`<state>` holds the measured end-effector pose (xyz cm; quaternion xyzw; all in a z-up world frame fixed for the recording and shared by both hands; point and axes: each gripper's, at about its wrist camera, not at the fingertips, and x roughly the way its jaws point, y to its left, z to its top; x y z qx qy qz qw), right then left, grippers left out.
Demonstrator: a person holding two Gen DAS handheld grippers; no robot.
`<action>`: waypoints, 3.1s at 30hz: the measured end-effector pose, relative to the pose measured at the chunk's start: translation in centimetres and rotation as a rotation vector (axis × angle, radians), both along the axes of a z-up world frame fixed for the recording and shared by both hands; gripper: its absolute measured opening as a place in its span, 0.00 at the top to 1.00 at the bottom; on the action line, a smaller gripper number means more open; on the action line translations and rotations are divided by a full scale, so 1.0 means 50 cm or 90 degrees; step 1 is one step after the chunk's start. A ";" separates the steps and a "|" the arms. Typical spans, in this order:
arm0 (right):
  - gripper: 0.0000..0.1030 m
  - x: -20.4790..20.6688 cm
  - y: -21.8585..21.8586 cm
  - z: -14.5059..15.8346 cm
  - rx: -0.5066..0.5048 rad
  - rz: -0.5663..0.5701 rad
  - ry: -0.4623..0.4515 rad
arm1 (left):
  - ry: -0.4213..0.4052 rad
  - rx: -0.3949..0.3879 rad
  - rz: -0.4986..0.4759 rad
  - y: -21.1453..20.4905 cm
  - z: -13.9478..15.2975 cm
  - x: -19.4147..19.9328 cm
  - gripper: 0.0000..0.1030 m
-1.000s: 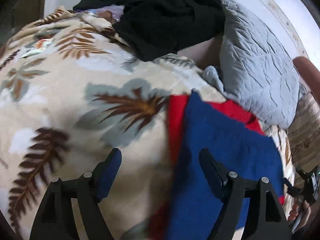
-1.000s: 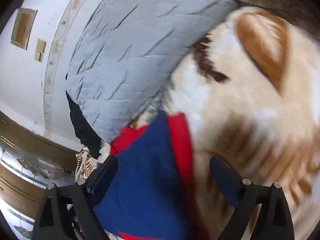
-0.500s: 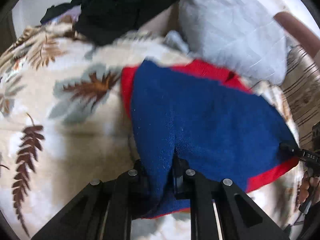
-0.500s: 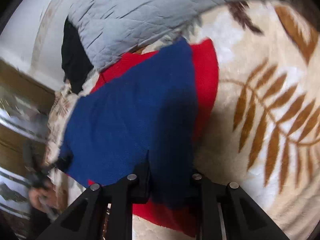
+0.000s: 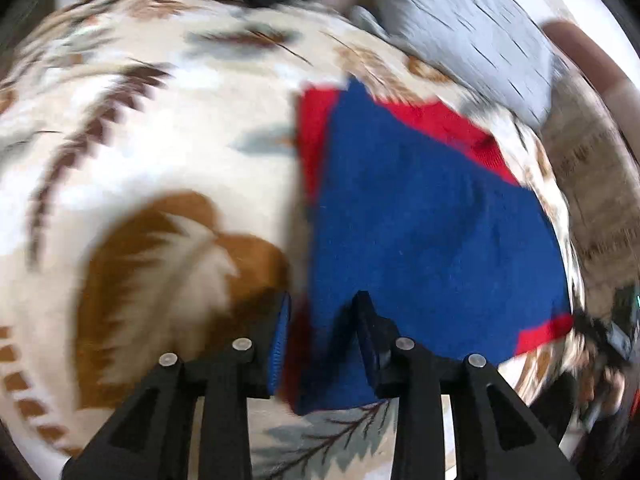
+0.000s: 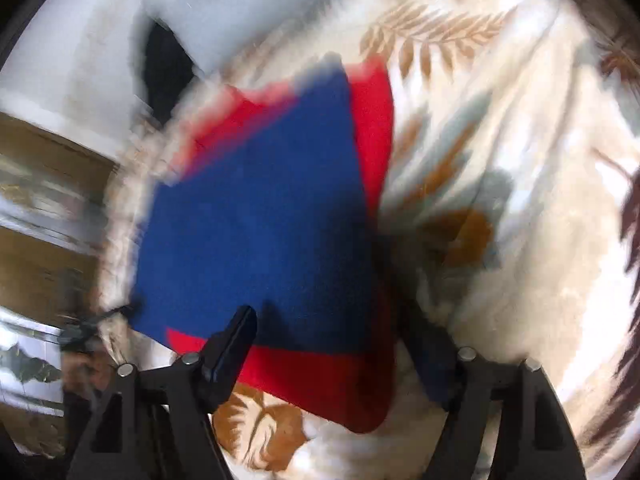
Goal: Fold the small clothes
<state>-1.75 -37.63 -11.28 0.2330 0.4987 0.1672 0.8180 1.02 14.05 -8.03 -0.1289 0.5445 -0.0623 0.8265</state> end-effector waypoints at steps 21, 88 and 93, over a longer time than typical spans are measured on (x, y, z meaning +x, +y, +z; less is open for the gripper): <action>0.59 0.293 0.037 0.028 -0.063 -0.017 -0.045 | -0.088 0.020 -0.031 -0.077 -0.005 0.241 0.62; 0.23 0.178 -0.015 -0.025 0.235 -0.180 0.021 | -0.107 0.167 -0.054 -0.150 -0.019 -0.045 0.27; 0.22 0.193 0.015 0.039 0.215 -0.120 -0.031 | -0.147 0.120 -0.040 -0.148 0.011 -0.057 0.27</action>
